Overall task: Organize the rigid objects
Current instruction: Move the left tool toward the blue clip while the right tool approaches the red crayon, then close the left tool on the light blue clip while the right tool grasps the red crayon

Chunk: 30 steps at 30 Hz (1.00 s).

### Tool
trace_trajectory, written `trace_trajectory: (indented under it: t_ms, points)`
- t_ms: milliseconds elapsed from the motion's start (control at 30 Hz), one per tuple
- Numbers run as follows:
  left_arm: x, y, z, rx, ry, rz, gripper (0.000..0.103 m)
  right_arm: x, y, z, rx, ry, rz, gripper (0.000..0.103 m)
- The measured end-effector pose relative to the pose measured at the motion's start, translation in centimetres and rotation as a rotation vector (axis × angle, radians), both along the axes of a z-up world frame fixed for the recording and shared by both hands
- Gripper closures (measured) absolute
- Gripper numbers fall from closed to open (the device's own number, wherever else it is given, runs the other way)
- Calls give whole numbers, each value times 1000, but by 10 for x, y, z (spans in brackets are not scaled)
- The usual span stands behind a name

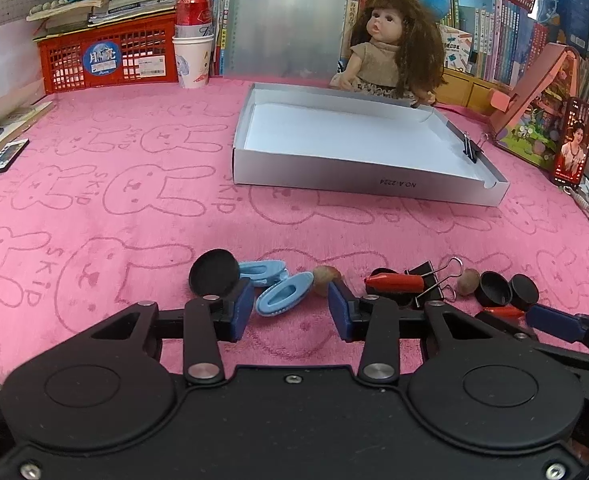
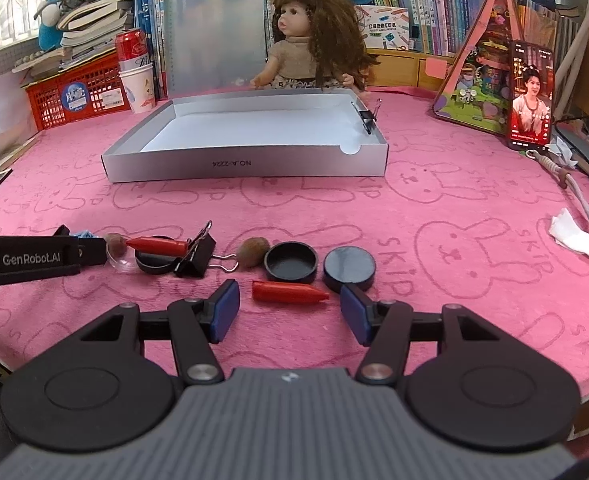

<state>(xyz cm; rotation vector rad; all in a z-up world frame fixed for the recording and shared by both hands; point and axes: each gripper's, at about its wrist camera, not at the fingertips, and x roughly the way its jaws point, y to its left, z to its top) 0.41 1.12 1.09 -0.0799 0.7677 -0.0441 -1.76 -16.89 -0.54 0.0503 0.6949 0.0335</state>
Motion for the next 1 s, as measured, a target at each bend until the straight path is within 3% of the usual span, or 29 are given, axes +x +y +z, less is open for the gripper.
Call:
trace_trajectory:
  t_ms: [100,167,267,800,900,1000]
  points:
    - [3,1,-2,-2,-6,3,68,2,2,-1,-3,-2,-2,36]
    - [5,2,-3,-6,-2,7,84,3,2,-1,-5,-5,-3,37]
    - [3,2,-4,-5,-5,-4,87,4,2,-1,-6,-7,-6,40]
    - [3,0,-7,14,-25,-9,85,9,7,-4,-15,-23,-9,45]
    - [4,0,-7,18,-32,-10,85,8,8,-5,-33,-29,-7,38]
    - [5,-1,-7,13,-37,-10,85,7,7,-5,-36,-35,-5,38]
